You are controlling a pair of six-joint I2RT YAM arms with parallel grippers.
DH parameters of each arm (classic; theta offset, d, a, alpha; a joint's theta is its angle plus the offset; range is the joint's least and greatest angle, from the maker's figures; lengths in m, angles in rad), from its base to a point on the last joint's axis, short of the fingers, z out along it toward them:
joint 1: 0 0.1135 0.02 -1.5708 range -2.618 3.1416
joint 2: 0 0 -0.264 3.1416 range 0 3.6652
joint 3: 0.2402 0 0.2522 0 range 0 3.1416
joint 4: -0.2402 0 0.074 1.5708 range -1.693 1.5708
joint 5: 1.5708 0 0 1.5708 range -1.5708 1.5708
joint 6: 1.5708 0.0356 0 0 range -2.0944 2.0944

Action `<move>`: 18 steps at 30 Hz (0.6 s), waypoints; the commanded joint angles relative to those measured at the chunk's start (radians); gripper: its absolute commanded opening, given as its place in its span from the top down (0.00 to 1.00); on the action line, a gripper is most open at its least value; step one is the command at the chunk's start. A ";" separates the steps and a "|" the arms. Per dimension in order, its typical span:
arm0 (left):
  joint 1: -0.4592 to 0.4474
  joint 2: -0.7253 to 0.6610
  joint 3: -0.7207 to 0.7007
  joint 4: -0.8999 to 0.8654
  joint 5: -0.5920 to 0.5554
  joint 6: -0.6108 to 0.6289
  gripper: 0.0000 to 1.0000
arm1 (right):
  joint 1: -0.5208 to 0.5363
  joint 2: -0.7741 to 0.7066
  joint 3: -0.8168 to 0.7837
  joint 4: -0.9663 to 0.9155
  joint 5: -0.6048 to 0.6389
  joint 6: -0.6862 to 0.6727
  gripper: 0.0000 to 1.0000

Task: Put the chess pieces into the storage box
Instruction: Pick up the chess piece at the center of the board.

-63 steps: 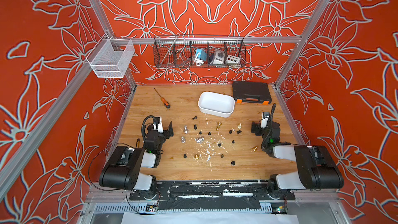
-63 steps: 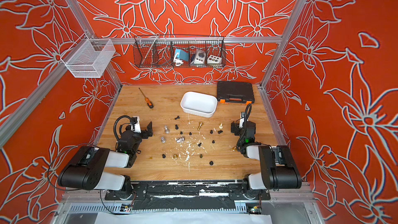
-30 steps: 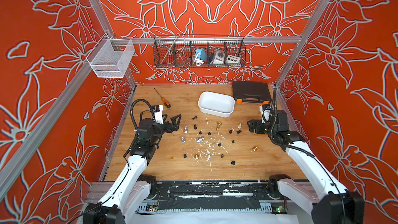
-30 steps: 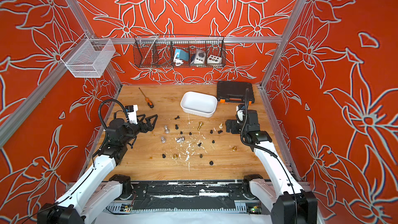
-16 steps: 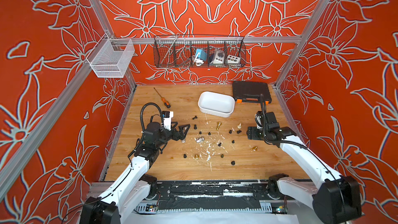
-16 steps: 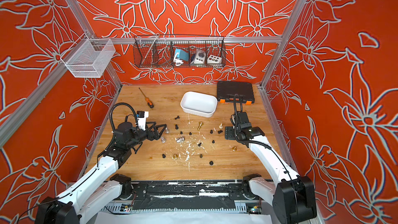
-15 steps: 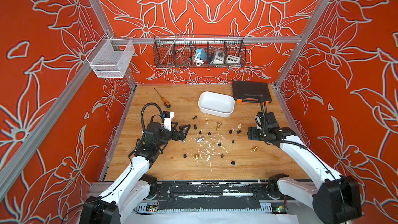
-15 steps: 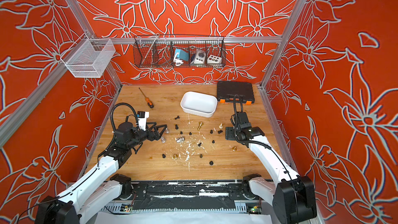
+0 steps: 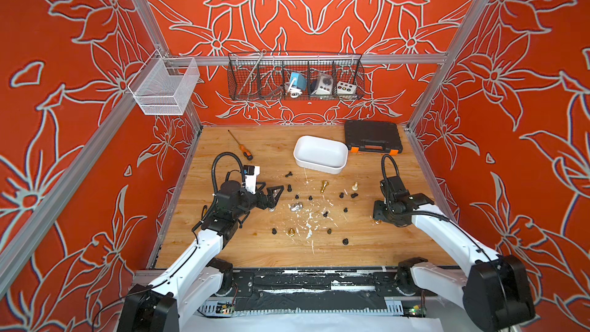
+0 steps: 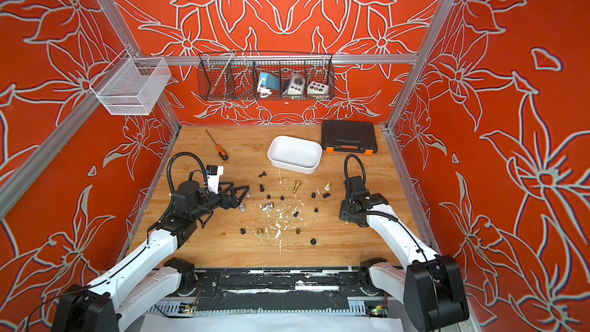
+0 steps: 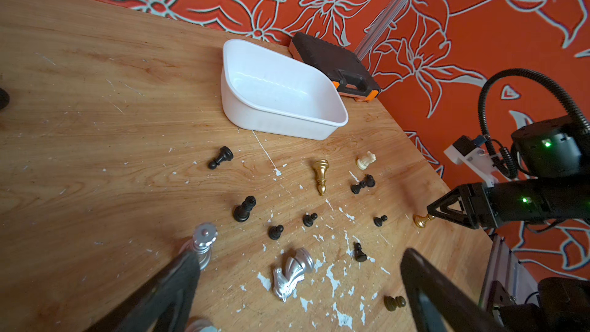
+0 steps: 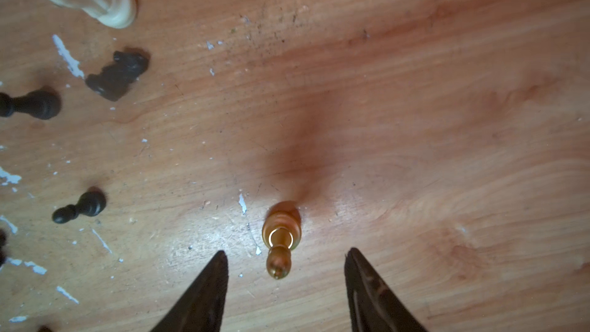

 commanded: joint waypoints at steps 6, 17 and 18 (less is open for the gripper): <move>-0.011 0.001 0.003 0.028 0.008 -0.004 0.02 | 0.010 0.044 -0.009 -0.001 -0.002 0.025 0.49; -0.015 -0.005 0.003 -0.010 0.006 0.000 0.02 | 0.015 0.041 -0.023 0.007 -0.021 0.019 0.55; -0.015 -0.007 0.003 -0.010 0.006 -0.001 0.02 | 0.016 0.040 -0.023 0.008 -0.021 0.018 0.56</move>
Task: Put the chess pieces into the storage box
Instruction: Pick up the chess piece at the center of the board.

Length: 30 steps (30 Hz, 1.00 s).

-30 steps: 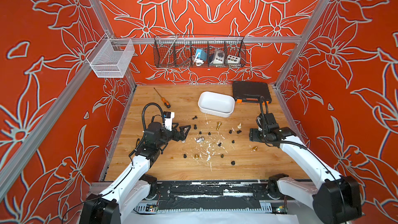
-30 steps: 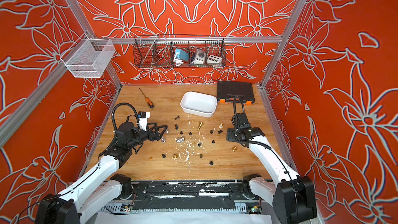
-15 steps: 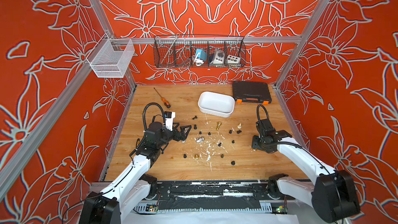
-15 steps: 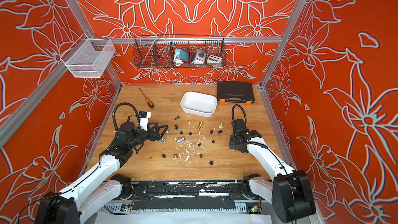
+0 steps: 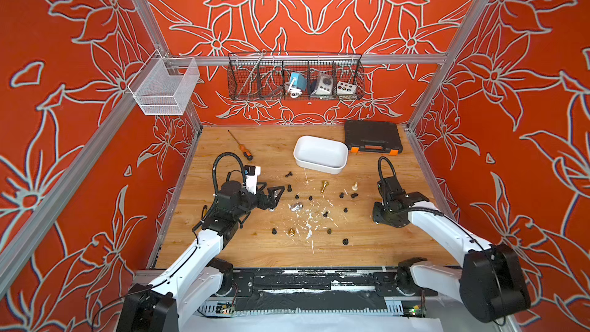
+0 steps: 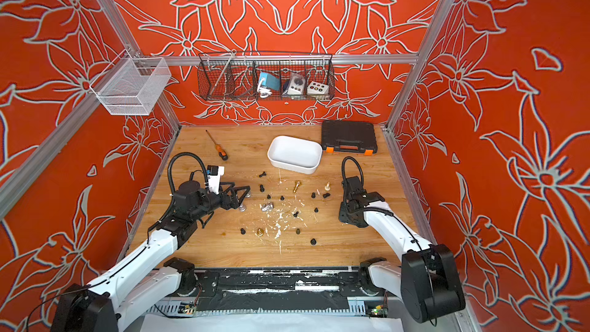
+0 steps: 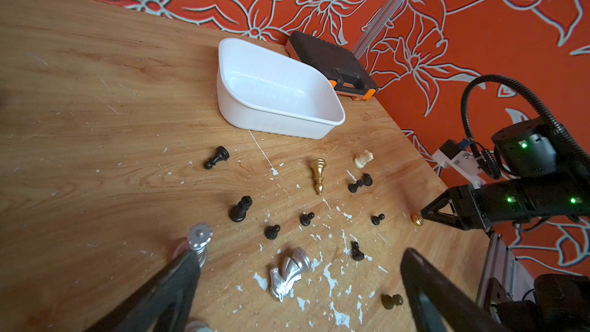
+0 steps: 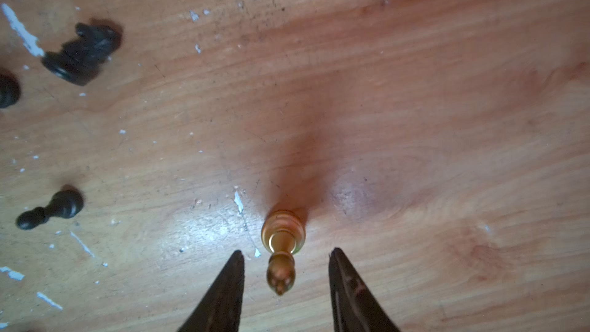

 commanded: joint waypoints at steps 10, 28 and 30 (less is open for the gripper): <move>-0.006 -0.006 0.003 -0.015 0.005 -0.006 0.02 | 0.012 -0.003 -0.026 0.020 -0.016 0.005 0.67; -0.012 -0.006 -0.004 -0.015 -0.001 -0.008 0.02 | 0.012 0.005 -0.037 0.040 -0.026 -0.006 0.85; -0.013 -0.003 -0.004 -0.014 -0.001 -0.009 0.02 | 0.012 0.003 -0.036 0.038 -0.026 -0.010 0.87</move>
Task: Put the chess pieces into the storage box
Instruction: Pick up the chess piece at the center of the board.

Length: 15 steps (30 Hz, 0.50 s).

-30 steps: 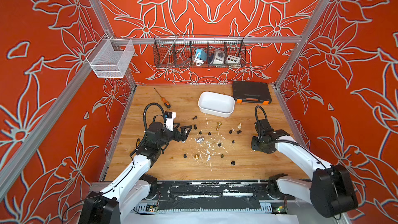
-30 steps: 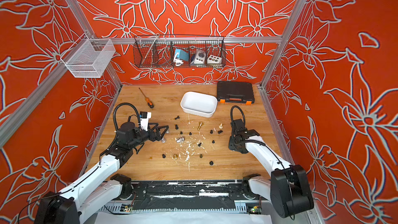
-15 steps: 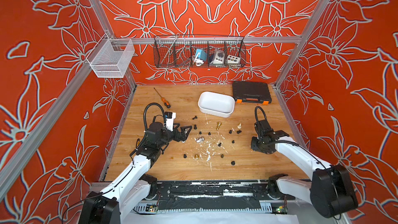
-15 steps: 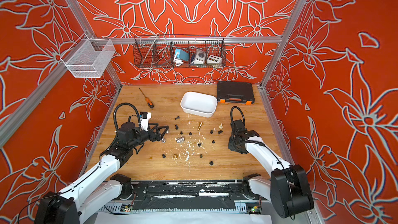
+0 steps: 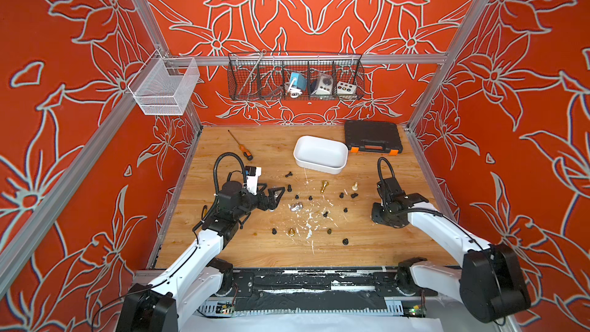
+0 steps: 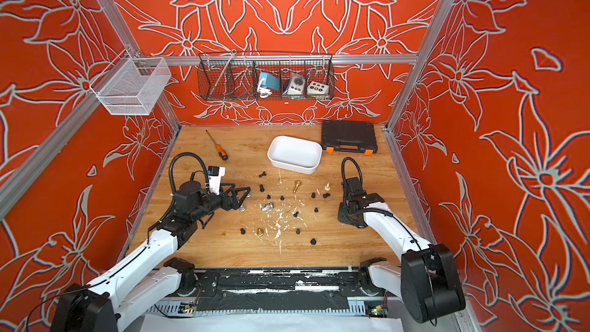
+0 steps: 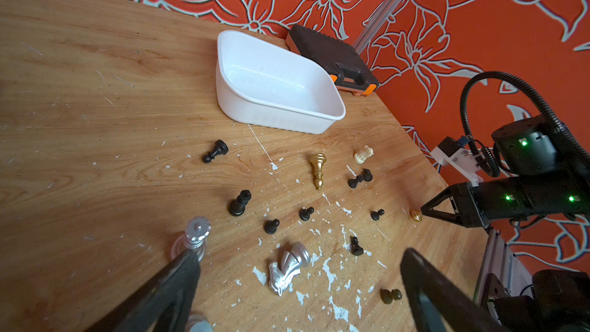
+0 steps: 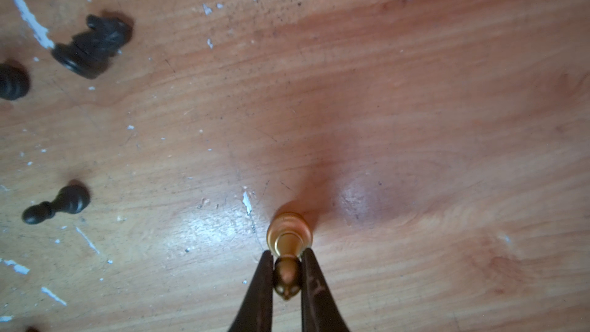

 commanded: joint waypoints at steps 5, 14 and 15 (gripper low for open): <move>-0.007 0.001 0.000 0.007 0.000 -0.014 0.02 | 0.010 -0.008 0.002 -0.002 0.000 -0.005 0.88; -0.009 0.005 0.008 0.010 -0.001 -0.015 0.02 | 0.010 0.026 0.122 -0.021 -0.013 -0.041 0.89; -0.009 0.006 0.010 0.010 -0.001 -0.015 0.02 | 0.010 0.035 0.144 -0.020 -0.015 -0.048 0.90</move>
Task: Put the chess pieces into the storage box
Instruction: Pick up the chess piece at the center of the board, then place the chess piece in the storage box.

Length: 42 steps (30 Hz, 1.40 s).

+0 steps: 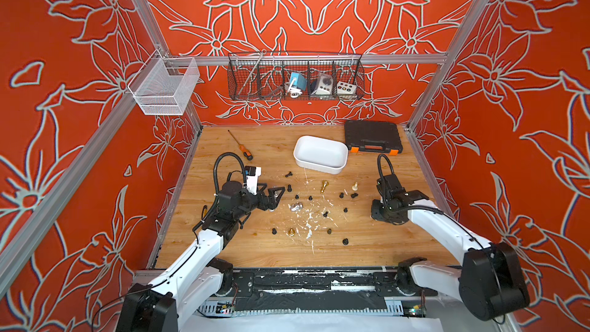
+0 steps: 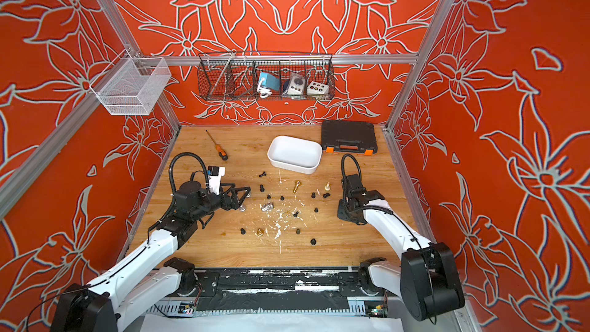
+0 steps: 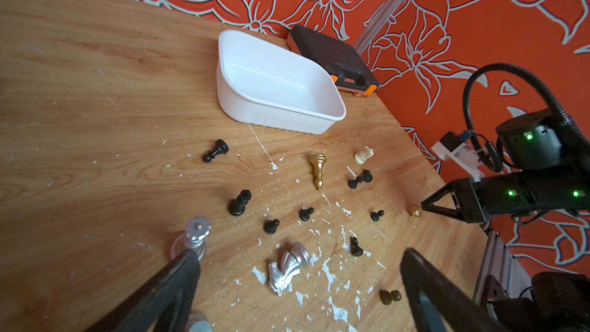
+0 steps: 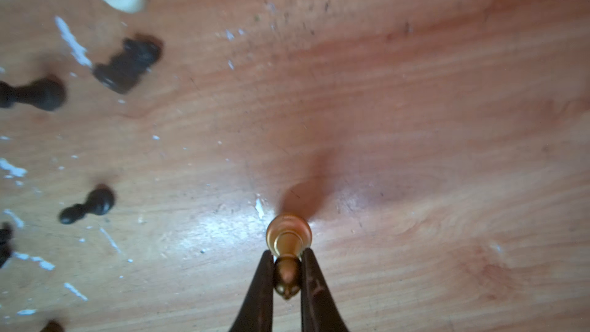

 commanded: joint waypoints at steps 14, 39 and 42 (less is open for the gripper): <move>-0.008 0.043 0.060 -0.006 0.012 0.011 0.02 | 0.011 0.334 0.509 0.058 -0.085 -0.118 0.91; -0.018 0.041 0.063 -0.031 -0.005 -0.010 0.02 | 0.071 0.786 0.960 0.097 -0.190 -0.147 0.94; -0.018 0.036 0.058 -0.031 -0.011 -0.017 0.02 | 0.080 0.797 0.958 0.093 -0.194 -0.152 0.94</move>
